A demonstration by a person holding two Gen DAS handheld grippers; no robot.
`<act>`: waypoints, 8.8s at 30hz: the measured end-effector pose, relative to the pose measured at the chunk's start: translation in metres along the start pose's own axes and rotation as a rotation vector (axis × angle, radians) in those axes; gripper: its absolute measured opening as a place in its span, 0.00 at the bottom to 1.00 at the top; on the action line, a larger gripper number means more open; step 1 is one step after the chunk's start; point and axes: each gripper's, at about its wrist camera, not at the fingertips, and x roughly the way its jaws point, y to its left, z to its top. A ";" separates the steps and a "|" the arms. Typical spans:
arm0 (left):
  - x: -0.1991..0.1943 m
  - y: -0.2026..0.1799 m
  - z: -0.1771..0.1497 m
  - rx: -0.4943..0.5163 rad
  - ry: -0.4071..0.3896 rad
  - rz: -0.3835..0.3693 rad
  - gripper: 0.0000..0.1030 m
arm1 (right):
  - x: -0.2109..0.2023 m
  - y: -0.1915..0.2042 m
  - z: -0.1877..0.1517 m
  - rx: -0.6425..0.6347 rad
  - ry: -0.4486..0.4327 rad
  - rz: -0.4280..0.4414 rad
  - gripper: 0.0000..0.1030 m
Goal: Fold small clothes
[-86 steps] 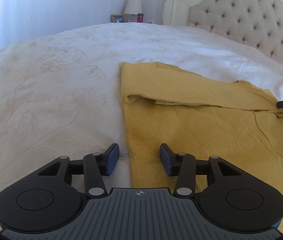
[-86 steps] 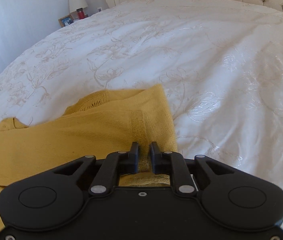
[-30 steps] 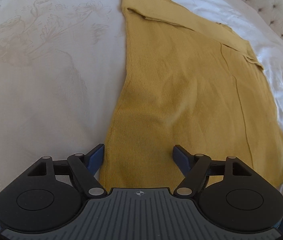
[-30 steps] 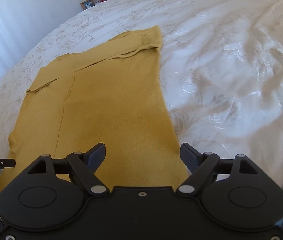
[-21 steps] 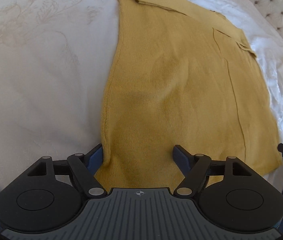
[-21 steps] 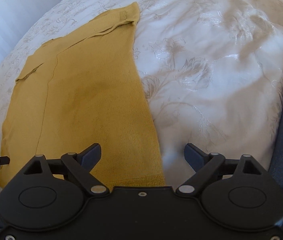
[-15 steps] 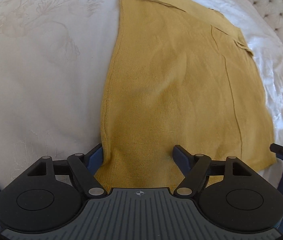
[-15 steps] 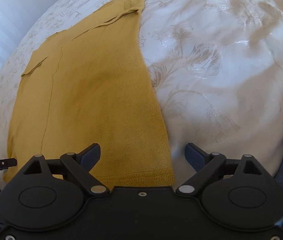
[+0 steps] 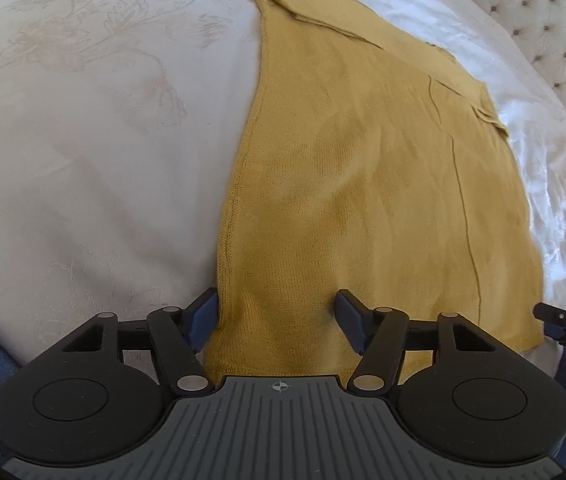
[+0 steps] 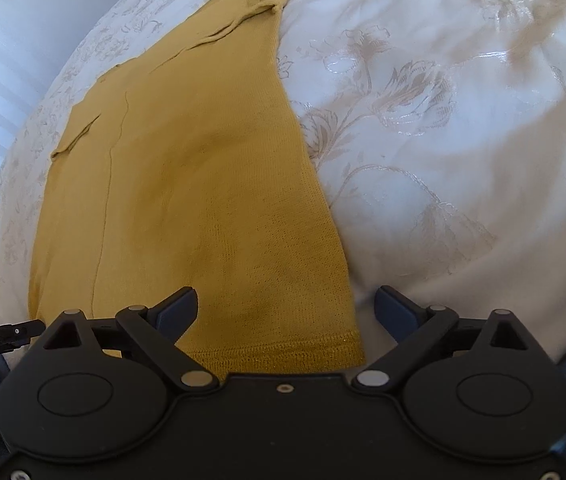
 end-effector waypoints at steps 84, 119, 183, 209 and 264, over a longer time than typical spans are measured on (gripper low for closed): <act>0.027 -0.032 0.200 0.212 -0.488 -0.017 0.43 | 0.075 0.058 0.229 -0.144 -0.505 0.024 0.63; 0.071 -0.045 0.204 0.275 -0.304 0.015 0.43 | 0.101 0.080 0.227 -0.295 -0.416 -0.105 0.60; 0.088 -0.007 0.159 0.199 -0.325 -0.301 0.68 | 0.148 0.177 0.217 -0.434 -0.371 -0.074 0.41; 0.089 -0.005 0.156 0.207 -0.335 -0.307 0.69 | 0.129 0.116 0.256 -0.440 -0.497 -0.260 0.14; 0.063 0.020 0.170 0.123 -0.474 -0.105 0.76 | 0.164 0.221 0.160 -0.481 -0.220 -0.152 0.17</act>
